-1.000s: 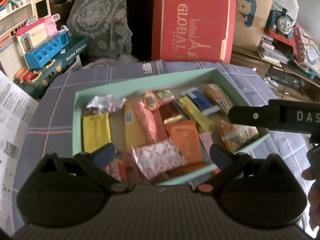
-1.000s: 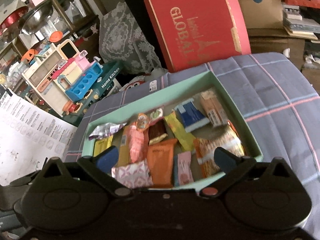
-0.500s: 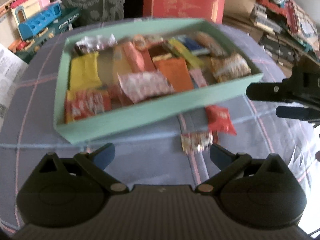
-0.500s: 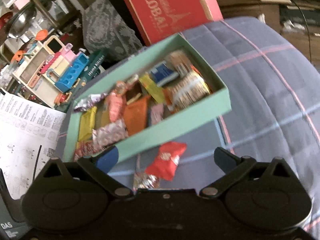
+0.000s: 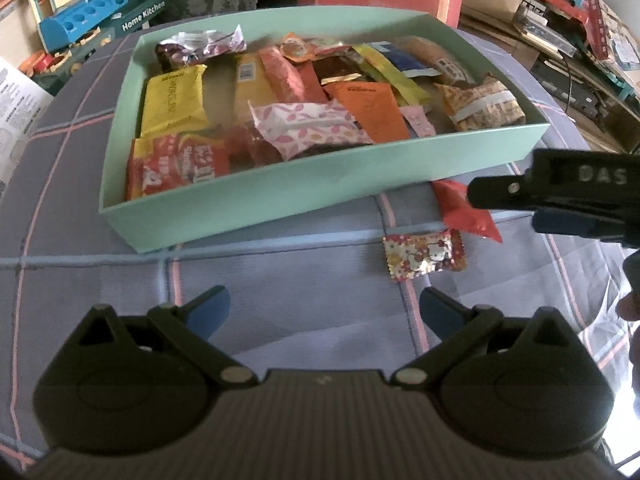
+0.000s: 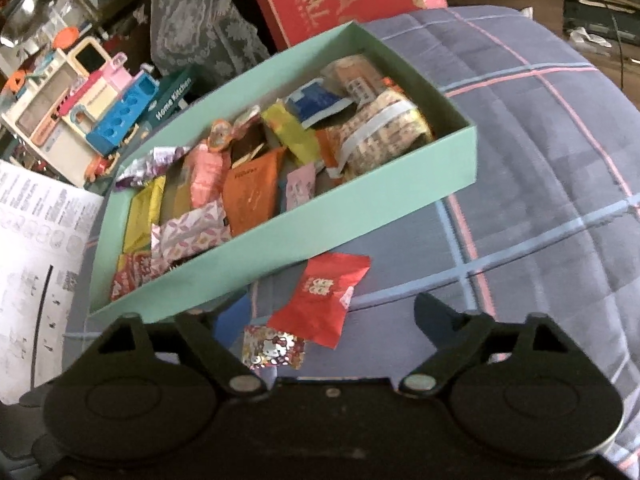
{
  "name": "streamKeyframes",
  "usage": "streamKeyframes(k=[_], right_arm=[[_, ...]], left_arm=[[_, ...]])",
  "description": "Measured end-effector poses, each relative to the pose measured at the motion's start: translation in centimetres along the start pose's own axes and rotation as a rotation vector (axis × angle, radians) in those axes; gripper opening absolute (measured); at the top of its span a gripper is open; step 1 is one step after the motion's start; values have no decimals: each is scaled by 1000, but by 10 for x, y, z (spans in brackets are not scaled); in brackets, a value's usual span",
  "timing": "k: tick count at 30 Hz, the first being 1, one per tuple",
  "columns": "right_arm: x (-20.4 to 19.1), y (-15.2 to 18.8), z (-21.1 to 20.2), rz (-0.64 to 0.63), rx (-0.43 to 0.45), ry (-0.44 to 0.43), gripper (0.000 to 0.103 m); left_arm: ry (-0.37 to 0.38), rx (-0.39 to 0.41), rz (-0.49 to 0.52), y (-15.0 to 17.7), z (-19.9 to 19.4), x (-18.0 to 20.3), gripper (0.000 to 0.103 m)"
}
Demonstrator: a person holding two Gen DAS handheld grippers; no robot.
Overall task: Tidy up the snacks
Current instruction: 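Grasp the Hello Kitty candy with the left tool while the right tool grasps the red square candy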
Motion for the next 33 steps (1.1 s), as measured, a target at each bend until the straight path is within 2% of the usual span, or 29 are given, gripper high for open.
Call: streamKeyframes(k=[4, 7, 11, 18, 24, 30, 33], right_arm=[[-6, 1, 14, -30, -24, 1, 80], [-9, 3, 22, -60, -36, 8, 60], [-7, 3, 21, -86, -2, 37, 36], [26, 11, 3, -69, 38, 80, 34], [35, 24, -10, -72, 70, 52, 33], [52, 22, -21, -31, 83, 44, 35], [60, 25, -24, -16, 88, 46, 34]], left_arm=[[4, -10, 0, 1, 5, -2, 103], [1, -12, 6, 1, 6, -3, 103], [7, -22, 1, 0, 10, -2, 103], [26, -21, 25, -8, 17, 15, 103], [42, -22, 58, -18, 26, 40, 101], [68, -35, 136, -19, 35, 66, 81], [43, -14, 197, -17, 36, 75, 74]])
Point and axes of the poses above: each gripper's, at about its wrist camera, not at the fingertips, and z roughly the way its jaws point, x to its right, y to its underside, the point moved 6 cm from there along z, roughly the way its jaws point, and after that the axes turned 1 degree about z, right-handed, at the moved point
